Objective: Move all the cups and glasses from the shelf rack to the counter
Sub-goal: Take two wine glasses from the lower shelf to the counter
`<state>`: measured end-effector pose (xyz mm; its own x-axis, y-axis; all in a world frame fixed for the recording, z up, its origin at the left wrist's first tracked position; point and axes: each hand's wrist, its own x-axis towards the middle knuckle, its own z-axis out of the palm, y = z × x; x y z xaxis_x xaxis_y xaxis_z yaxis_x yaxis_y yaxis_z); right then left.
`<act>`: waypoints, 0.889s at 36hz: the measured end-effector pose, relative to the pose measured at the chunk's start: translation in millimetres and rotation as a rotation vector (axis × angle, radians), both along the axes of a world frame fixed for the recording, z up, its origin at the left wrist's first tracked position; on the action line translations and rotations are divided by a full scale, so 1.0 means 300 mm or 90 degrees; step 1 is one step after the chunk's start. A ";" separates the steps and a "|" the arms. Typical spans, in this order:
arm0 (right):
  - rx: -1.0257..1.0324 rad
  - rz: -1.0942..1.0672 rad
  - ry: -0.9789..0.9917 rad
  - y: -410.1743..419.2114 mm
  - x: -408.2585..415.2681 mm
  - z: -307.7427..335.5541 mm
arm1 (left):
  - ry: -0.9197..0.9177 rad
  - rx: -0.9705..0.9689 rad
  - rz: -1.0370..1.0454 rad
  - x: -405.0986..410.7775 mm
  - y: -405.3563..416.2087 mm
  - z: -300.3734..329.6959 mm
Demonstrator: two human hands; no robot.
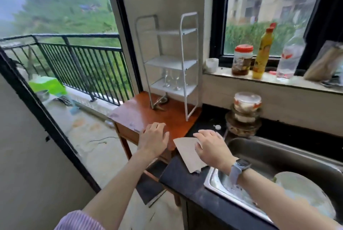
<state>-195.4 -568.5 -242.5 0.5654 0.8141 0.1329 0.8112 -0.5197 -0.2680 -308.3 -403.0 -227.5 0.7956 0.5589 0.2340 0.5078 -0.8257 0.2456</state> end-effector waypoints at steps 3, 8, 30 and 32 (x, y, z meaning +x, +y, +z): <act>0.035 0.021 -0.003 0.143 0.113 0.034 | -0.045 -0.011 0.012 0.108 0.109 0.035; 0.073 0.049 0.050 0.341 0.222 0.029 | -0.098 -0.077 0.027 0.208 0.256 0.033; 0.296 -0.229 0.283 1.146 0.665 -0.148 | -0.200 -0.317 -0.083 0.872 1.092 -0.237; 0.312 -0.282 0.299 1.199 0.720 -0.163 | -0.209 -0.347 -0.096 0.940 1.127 -0.249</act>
<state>20.7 -208.9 -291.6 0.9072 0.4121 0.0846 0.3035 -0.5017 -0.8101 -26.2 -64.9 -302.4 0.8099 0.5540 0.1926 0.2235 -0.5952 0.7719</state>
